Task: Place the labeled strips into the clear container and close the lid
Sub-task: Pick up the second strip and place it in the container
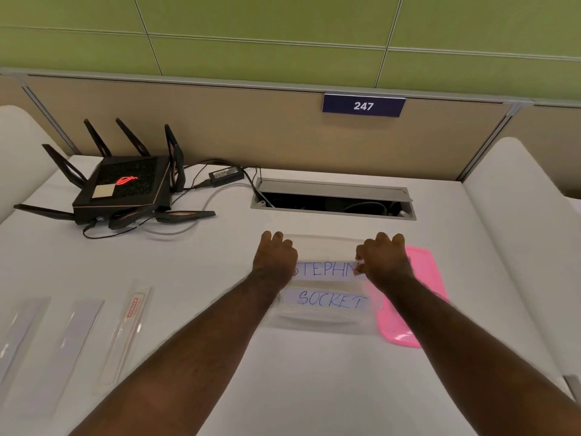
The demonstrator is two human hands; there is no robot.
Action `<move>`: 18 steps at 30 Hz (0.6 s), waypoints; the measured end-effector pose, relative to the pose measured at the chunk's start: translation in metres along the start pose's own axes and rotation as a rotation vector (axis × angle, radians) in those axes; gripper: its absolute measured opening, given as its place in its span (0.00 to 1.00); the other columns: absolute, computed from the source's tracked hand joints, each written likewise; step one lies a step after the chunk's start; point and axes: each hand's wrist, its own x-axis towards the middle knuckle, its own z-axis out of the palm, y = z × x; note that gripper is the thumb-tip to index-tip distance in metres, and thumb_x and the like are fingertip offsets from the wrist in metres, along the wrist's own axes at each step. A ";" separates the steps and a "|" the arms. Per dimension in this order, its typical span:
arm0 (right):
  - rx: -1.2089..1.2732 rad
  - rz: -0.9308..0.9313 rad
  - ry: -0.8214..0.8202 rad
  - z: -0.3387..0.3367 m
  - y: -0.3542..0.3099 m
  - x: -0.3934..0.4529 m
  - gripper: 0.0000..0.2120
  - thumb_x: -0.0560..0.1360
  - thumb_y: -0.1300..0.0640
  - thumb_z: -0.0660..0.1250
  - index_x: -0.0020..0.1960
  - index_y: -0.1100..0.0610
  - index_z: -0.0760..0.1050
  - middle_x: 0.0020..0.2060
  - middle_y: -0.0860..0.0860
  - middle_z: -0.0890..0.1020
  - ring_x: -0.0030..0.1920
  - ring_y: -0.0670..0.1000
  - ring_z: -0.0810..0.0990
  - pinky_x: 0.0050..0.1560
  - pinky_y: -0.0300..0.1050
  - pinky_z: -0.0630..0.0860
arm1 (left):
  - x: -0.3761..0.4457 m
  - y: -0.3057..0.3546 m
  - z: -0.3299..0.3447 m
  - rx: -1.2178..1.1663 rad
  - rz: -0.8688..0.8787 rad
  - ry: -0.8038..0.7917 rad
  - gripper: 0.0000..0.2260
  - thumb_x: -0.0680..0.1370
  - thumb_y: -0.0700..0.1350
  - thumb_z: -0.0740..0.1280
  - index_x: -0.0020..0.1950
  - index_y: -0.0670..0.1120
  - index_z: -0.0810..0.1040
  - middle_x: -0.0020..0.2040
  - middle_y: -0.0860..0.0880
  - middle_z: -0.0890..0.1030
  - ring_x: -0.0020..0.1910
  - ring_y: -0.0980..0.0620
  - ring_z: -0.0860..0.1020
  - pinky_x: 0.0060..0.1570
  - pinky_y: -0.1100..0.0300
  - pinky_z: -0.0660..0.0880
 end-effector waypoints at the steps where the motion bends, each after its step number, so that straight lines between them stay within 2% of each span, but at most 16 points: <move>1: -0.038 -0.012 -0.010 0.002 -0.002 0.000 0.16 0.69 0.41 0.71 0.52 0.50 0.79 0.49 0.49 0.83 0.54 0.54 0.74 0.54 0.53 0.63 | 0.001 0.004 0.001 0.009 0.002 -0.007 0.17 0.75 0.56 0.67 0.55 0.45 0.80 0.55 0.45 0.81 0.60 0.41 0.72 0.61 0.47 0.62; 7: -0.173 -0.047 -0.051 0.006 -0.016 -0.004 0.12 0.72 0.48 0.70 0.50 0.55 0.81 0.47 0.53 0.81 0.53 0.56 0.73 0.58 0.56 0.64 | 0.002 0.011 0.001 0.004 0.009 -0.069 0.07 0.73 0.46 0.70 0.45 0.43 0.81 0.44 0.46 0.84 0.55 0.42 0.75 0.61 0.50 0.64; 10: -0.205 -0.044 -0.087 0.003 -0.023 -0.003 0.09 0.73 0.53 0.68 0.49 0.57 0.80 0.48 0.54 0.80 0.53 0.57 0.73 0.59 0.56 0.64 | 0.004 0.012 0.001 0.028 -0.007 -0.081 0.01 0.70 0.42 0.72 0.39 0.45 0.81 0.38 0.48 0.84 0.50 0.45 0.77 0.58 0.51 0.67; 12: -0.184 -0.042 -0.094 0.004 -0.026 -0.004 0.06 0.74 0.57 0.66 0.48 0.58 0.79 0.47 0.55 0.80 0.52 0.57 0.73 0.60 0.56 0.65 | 0.005 0.014 0.005 0.004 0.004 -0.124 0.02 0.72 0.39 0.68 0.42 0.44 0.81 0.41 0.47 0.84 0.52 0.44 0.75 0.59 0.50 0.65; 14: -0.159 -0.038 -0.095 0.004 -0.027 -0.003 0.06 0.74 0.58 0.65 0.48 0.59 0.79 0.47 0.55 0.81 0.52 0.57 0.73 0.61 0.56 0.66 | 0.005 0.013 0.009 -0.009 0.009 -0.097 0.03 0.74 0.39 0.66 0.45 0.43 0.80 0.45 0.46 0.84 0.53 0.44 0.74 0.59 0.49 0.63; 18: -0.110 -0.019 -0.042 0.002 -0.030 0.001 0.13 0.76 0.47 0.64 0.54 0.54 0.79 0.52 0.53 0.80 0.55 0.56 0.74 0.58 0.57 0.65 | 0.003 0.008 0.007 -0.088 -0.002 0.073 0.10 0.76 0.44 0.62 0.52 0.46 0.80 0.50 0.47 0.82 0.54 0.43 0.74 0.55 0.49 0.65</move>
